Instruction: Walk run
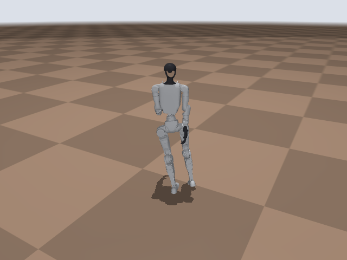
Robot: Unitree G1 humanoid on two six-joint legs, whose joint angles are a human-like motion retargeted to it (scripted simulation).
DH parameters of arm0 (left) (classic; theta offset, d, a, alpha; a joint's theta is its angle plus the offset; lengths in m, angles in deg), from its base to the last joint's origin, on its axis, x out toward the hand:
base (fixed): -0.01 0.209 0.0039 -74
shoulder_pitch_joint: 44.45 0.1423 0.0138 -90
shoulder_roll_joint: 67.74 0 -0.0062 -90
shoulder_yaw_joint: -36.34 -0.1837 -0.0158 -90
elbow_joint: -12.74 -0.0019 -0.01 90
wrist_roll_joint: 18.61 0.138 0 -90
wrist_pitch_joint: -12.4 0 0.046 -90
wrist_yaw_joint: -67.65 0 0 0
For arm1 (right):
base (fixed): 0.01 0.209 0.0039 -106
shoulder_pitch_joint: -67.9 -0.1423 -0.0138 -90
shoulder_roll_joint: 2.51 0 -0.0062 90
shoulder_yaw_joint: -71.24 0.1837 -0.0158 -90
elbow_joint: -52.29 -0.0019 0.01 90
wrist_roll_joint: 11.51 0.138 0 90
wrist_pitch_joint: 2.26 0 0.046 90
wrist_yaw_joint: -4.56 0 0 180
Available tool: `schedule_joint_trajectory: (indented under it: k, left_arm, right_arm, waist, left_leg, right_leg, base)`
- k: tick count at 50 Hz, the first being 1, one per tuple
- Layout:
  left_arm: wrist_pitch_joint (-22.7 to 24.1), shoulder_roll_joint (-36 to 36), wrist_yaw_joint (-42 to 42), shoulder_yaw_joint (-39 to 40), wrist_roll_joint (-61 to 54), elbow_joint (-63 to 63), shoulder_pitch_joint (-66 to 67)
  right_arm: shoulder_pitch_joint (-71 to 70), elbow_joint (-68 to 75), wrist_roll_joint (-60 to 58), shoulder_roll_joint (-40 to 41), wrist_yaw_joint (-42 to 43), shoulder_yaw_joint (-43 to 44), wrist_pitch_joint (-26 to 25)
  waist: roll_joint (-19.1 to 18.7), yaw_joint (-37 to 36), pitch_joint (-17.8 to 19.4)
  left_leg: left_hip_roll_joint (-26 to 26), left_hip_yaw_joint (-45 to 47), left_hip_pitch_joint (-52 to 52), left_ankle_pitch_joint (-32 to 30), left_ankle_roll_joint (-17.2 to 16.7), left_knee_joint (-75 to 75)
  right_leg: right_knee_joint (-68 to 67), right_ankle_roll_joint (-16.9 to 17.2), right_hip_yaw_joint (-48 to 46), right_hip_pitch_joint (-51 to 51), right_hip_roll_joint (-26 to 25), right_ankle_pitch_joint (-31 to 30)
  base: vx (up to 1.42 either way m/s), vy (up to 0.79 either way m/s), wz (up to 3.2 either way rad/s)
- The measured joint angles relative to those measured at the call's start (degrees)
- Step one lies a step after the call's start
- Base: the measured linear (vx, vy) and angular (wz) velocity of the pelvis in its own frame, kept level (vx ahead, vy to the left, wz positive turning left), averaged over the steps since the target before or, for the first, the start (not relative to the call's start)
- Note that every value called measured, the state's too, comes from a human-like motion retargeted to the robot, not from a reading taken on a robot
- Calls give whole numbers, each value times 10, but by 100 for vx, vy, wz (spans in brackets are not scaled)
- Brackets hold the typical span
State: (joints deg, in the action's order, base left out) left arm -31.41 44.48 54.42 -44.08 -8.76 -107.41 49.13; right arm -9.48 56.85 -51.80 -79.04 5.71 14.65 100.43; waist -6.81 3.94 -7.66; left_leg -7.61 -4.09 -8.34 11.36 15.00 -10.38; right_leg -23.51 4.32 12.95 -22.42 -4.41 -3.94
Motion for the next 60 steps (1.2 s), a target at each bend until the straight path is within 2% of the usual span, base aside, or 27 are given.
schedule_joint_trajectory:
  k: [2,5,8,11,14,15,16,17,18,19,20,22,25,27,32,35,38,40,42,43,45,47,48,50,54,58,60]
  left_arm:
    - [2,-2,-3,-5,-1,1,-6]
    - [3,-3,-3,-5,-1,1,-8]
    - [4,2,-1,3,-1,-3,5]
    - [3,6,-3,18,-2,-11,27]
    - [1,13,-6,24,-5,-23,46]
    - [0,18,-8,27,-5,-30,48]
    - [-1,23,-3,25,-1,-33,49]
    - [-1,29,3,23,3,-34,50]
    - [-1,33,9,19,7,-32,50]
    - [0,36,8,17,10,-30,48]
    - [1,37,3,17,13,-29,44]
    - [3,32,-8,20,16,-26,46]
    - [1,33,2,20,16,-20,51]
    - [0,37,4,19,15,-16,54]
    - [-1,44,2,14,14,-8,63]
    - [-2,46,6,12,18,-4,71]
    - [-5,51,10,9,20,-4,73]
    - [-6,54,9,9,21,-3,73]
    - [-6,57,7,16,24,-3,75]
    - [-6,57,7,22,25,-3,78]
    - [-8,60,6,36,24,-11,77]
    - [-13,62,11,46,19,-14,75]
    - [-15,61,17,46,18,-11,76]
    - [-14,57,22,44,14,-5,78]
    - [-15,47,12,38,8,-10,62]
    - [-10,36,19,26,14,-1,56]
    - [-8,32,16,22,13,3,55]
  right_arm:
    - [5,6,-13,5,-7,-14,2]
    - [4,10,-50,5,-17,-31,-1]
    - [0,8,-81,-9,-10,-43,-8]
    - [-11,7,-93,-30,2,-44,-23]
    - [-22,-1,-83,-44,13,-18,-27]
    - [-26,-4,-72,-50,13,-10,-23]
    - [-33,-4,-55,-58,8,-8,-16]
    - [-41,-5,-39,-68,3,-7,-11]
    - [-51,-6,-22,-79,-2,-8,-9]
    - [-62,-7,-10,-88,-4,-6,-9]
    - [-74,-8,0,-96,-5,-1,-12]
    - [-91,-14,4,-95,-2,4,-14]
    - [-121,-33,6,-110,-4,0,-9]
    - [-137,-53,6,-120,-8,-6,-3]
    - [-157,-108,7,-146,-10,-12,12]
    - [-161,-120,8,-157,-3,-10,19]
    - [-159,-118,12,-162,-1,-5,23]
    - [-153,-112,16,-163,-1,-1,24]
    - [-142,-107,14,-157,-3,3,27]
    - [-135,-104,9,-152,-4,4,28]
    - [-123,-98,-7,-139,-1,14,20]
    - [-108,-94,-21,-118,7,25,12]
    - [-101,-92,-22,-108,13,28,15]
    - [-84,-82,-14,-95,16,29,27]
    - [-49,-68,8,-75,-2,28,18]
    - [-18,-49,21,-49,0,33,23]
    - [-7,-40,27,-41,-4,26,22]
  waist:
    - [18,4,9]
    - [40,5,29]
    - [43,10,39]
    - [56,10,27]
    - [41,32,17]
    - [30,31,14]
    - [21,38,12]
    - [19,45,9]
    - [28,50,5]
    - [37,54,0]
    - [46,58,-6]
    - [45,46,-6]
    - [63,18,5]
    - [71,-9,7]
    - [60,-40,2]
    - [59,-44,-4]
    - [60,-47,-12]
    - [65,-47,-20]
    - [77,-62,-24]
    - [87,-76,-25]
    - [95,-92,-27]
    - [78,-83,-28]
    - [62,-73,-28]
    - [29,-67,-31]
    - [-13,-65,-31]
    - [-29,-43,-32]
    - [-28,-32,-31]
  left_leg:
    - [-22,-20,25,3,0,-1]
    - [-48,-50,71,2,0,5]
    - [-57,-87,114,-4,-13,3]
    - [-70,-103,132,-38,-47,-13]
    - [-61,-136,121,-135,-121,-87]
    - [-53,-136,108,-183,-156,-123]
    - [-37,-118,81,-225,-211,-172]
    - [-27,-87,55,-263,-258,-217]
    - [-26,-30,29,-294,-289,-255]
    - [-16,26,2,-324,-300,-291]
    - [-1,83,-25,-353,-300,-324]
    - [40,66,-70,-308,-288,-388]
    - [90,167,-129,-220,-180,-426]
    - [104,207,-164,-178,-145,-398]
    - [91,229,-212,-116,-90,-210]
    - [95,319,-203,-76,-60,-88]
    - [73,414,-179,-37,-59,3]
    - [56,470,-156,-49,-27,35]
    - [40,462,-134,-63,0,48]
    - [35,445,-122,-46,0,50]
    - [17,331,-138,-23,0,35]
    - [33,339,-121,-18,0,25]
    - [38,322,-109,-11,0,25]
    - [53,283,-86,3,0,27]
    - [60,208,-57,15,0,24]
    - [45,130,-29,18,0,24]
    - [35,98,-18,20,0,19]
  right_leg:
    - [82,10,63,-1,12,10]
    - [193,22,105,-2,41,36]
    - [252,92,62,5,57,61]
    - [225,77,46,19,51,13]
    - [185,53,76,32,37,-12]
    - [170,36,79,35,30,-6]
    - [161,17,71,41,26,5]
    - [153,5,49,46,38,16]
    - [145,4,-1,49,79,28]
    - [138,-3,-34,50,105,34]
    - [133,-12,-59,50,123,39]
    - [150,-54,-37,80,69,40]
    - [159,-70,-84,112,81,37]
    - [171,-78,-105,133,82,35]
    - [201,-85,-171,182,58,42]
    - [211,-83,-206,210,48,53]
    - [217,-67,-260,240,41,60]
    - [213,-53,-283,256,42,62]
    - [196,-34,-282,270,46,52]
    - [185,-23,-275,281,50,40]
    - [152,11,-281,288,54,-23]
    - [91,52,-261,276,46,-114]
    - [51,54,-248,261,30,-148]
    - [-36,31,-237,227,-4,-198]
    - [-179,-7,-166,137,-47,-90]
    - [-193,-39,-146,63,-27,-20]
    - [-162,-40,-125,43,-18,-5]
  base:
    - [57,-11,189]
    - [70,-12,151]
    - [78,-14,119]
    - [69,-15,91]
    - [83,-23,181]
    - [80,-21,181]
    - [75,-14,193]
    - [71,2,213]
    - [65,11,216]
    - [54,15,224]
    - [44,-23,183]
    - [43,-57,107]
    - [51,-28,63]
    - [53,-11,35]
    - [49,-4,91]
    - [60,1,122]
    - [63,3,130]
    - [57,1,128]
    - [78,-9,46]
    - [91,-20,-8]
    - [89,-6,22]
    - [73,26,122]
    - [70,20,165]
    - [66,14,165]
    - [54,13,172]
    - [58,9,230]
    - [56,0,213]
